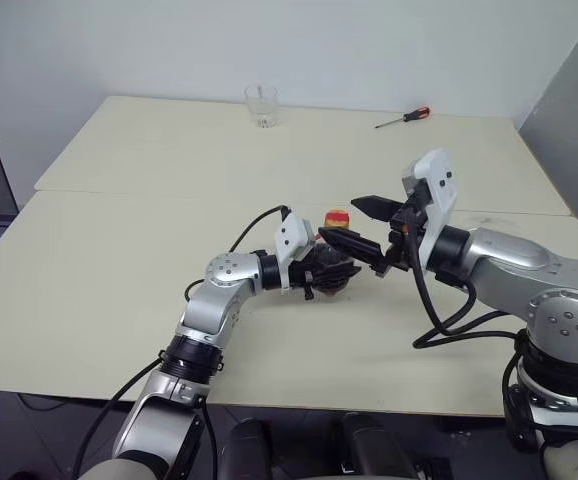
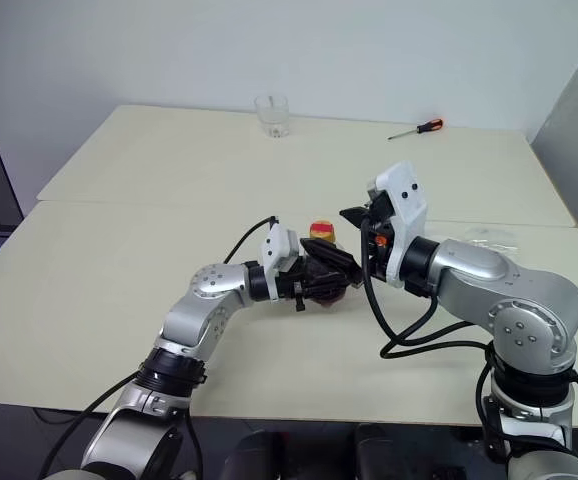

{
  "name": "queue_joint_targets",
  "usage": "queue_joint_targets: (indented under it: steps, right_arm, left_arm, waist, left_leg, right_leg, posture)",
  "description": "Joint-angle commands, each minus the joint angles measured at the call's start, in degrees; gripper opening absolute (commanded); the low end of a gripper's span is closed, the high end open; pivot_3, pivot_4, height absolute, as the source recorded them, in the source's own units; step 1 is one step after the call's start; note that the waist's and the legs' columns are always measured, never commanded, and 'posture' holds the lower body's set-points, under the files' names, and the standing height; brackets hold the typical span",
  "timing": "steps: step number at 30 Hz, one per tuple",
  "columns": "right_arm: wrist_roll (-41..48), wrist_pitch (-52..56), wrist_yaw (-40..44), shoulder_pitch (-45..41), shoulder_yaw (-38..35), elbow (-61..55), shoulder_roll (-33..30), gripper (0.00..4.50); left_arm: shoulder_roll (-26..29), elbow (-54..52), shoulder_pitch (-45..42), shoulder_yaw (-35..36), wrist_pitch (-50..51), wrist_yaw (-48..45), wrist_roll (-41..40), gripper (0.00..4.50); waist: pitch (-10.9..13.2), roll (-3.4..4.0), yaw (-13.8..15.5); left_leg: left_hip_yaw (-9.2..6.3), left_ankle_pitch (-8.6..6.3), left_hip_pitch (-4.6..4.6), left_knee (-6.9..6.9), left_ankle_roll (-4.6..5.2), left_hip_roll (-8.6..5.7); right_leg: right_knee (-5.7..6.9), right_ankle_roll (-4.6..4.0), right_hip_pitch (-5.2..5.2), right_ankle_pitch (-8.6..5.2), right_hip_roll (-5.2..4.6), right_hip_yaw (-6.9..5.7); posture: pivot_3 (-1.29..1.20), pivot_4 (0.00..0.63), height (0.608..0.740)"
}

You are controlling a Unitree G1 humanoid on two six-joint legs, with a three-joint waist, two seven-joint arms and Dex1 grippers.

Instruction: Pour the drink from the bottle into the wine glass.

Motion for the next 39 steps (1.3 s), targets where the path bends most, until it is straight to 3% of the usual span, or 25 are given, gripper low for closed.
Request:
queue_joint_targets:
  steps: [1,6,14,18,23,28,33,39]
  right_arm:
    - [-0.07,-1.46,0.09,-0.25,0.22,-0.89,-0.15,3.25]
    - [-0.07,-1.83,0.03,-0.20,0.76,-0.81,-0.19,1.43]
    - [-0.02,-2.61,0.31,-0.26,1.12,-0.35,0.00,1.35]
    - [-1.20,-5.54,4.54,-1.07,1.81,2.28,-0.96,1.29]
    - [-8.04,-15.85,20.80,-3.20,7.00,11.31,-6.33,1.29]
    - [-9.78,-24.40,42.72,-7.94,10.73,21.41,-9.60,1.29]
    - [-21.35,-37.91,58.20,-13.77,19.27,32.61,-10.23,1.29]
    - [-25.70,-42.18,67.06,-18.56,21.58,41.54,-8.62,1.29]
  left_arm:
    - [-0.09,-2.44,-0.63,-0.19,-1.62,0.08,-0.17,1.82]
    - [0.08,-1.94,-1.04,0.12,-1.89,0.29,0.08,1.82]
    - [0.40,-3.05,-0.46,0.04,-1.39,0.34,0.00,1.65]
    - [0.26,-3.76,-0.43,0.03,-0.91,0.91,-0.04,1.56]
    - [0.63,-5.45,0.13,-0.19,0.11,1.40,-0.42,1.55]
    - [0.72,-7.30,0.67,0.29,1.90,2.46,-1.37,1.46]
    - [0.95,-9.65,2.11,0.46,3.06,3.41,-1.62,1.40]
    - [1.16,-11.09,3.05,0.54,3.74,4.69,-1.58,1.37]
  waist:
    - [0.00,0.00,-0.02]
    - [0.00,0.00,-0.02]
    - [0.00,0.00,-0.01]
    - [0.00,0.00,-0.01]
    - [0.01,0.01,-0.03]
    - [0.06,0.04,0.05]
    - [0.10,0.12,-0.20]
    - [0.18,0.21,0.12]
  left_leg:
    - [0.00,0.00,0.00,0.00,0.00,0.00]
    - [0.01,0.00,0.00,0.00,0.00,0.00]
    - [0.01,0.00,0.00,0.00,0.00,0.00]
    - [0.01,0.00,0.00,0.00,0.00,-0.01]
    - [0.05,0.00,0.00,0.05,0.01,-0.02]
    - [0.06,-0.01,0.00,0.08,0.02,-0.02]
    - [0.07,-0.01,0.02,0.10,0.02,-0.01]
    - [0.07,-0.01,0.03,0.13,0.02,0.05]
  right_leg:
    - [0.00,0.00,0.00,0.00,0.00,0.00]
    - [0.00,0.00,0.00,0.00,0.00,0.00]
    - [0.00,0.00,0.00,0.00,0.00,0.00]
    - [0.00,0.00,0.00,0.00,0.00,0.00]
    - [0.00,0.00,0.00,0.00,0.00,-0.07]
    - [0.00,0.00,0.00,0.00,0.02,-0.09]
    - [0.02,-0.01,0.00,0.00,0.05,-0.13]
    - [0.05,-0.12,-0.01,0.07,0.12,-0.16]
  posture:
    - [0.00,0.150,0.740]
    - [0.00,0.150,0.740]
    - [0.00,0.150,0.740]
    - [0.00,0.150,0.740]
    - [0.00,0.150,0.740]
    - [0.00,0.150,0.740]
    - [0.00,0.150,0.740]
    - [0.00,0.150,0.740]
